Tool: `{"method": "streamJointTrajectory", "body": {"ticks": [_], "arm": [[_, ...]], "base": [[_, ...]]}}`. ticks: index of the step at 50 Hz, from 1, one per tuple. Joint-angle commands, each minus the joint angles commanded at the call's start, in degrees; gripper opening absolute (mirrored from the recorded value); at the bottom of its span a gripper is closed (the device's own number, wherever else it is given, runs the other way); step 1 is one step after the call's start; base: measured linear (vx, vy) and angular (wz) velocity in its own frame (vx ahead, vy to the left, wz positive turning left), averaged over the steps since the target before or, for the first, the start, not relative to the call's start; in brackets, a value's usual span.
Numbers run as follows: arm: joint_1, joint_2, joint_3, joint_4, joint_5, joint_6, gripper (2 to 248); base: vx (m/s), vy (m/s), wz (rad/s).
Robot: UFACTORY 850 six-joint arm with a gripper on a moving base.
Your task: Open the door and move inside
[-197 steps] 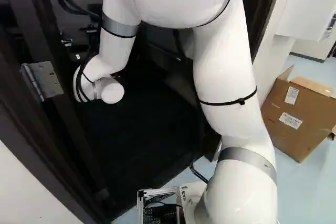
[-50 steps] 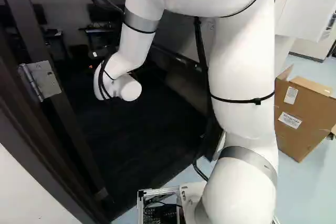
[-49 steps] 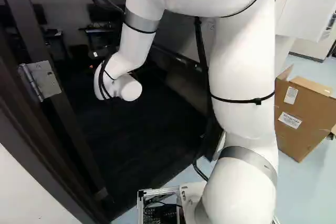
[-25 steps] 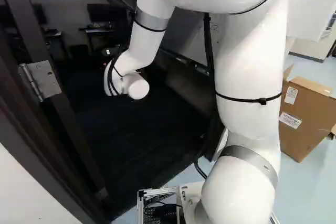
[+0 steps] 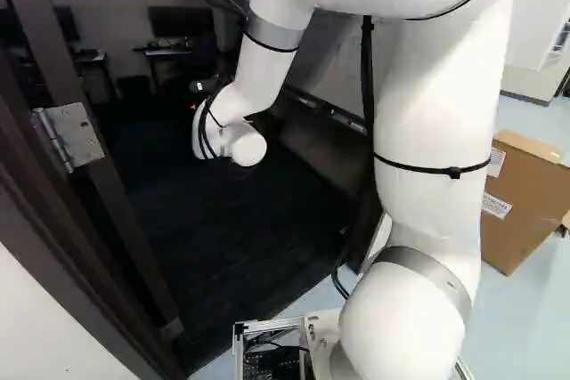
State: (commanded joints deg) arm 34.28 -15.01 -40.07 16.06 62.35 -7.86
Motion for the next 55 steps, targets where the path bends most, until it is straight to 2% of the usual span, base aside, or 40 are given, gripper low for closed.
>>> {"method": "streamJointTrajectory", "body": {"ticks": [55], "arm": [[-8.4,6.4,7.2,-9.4,0.0,0.0,247]], "base": [[0.000,0.000,0.000]]}}
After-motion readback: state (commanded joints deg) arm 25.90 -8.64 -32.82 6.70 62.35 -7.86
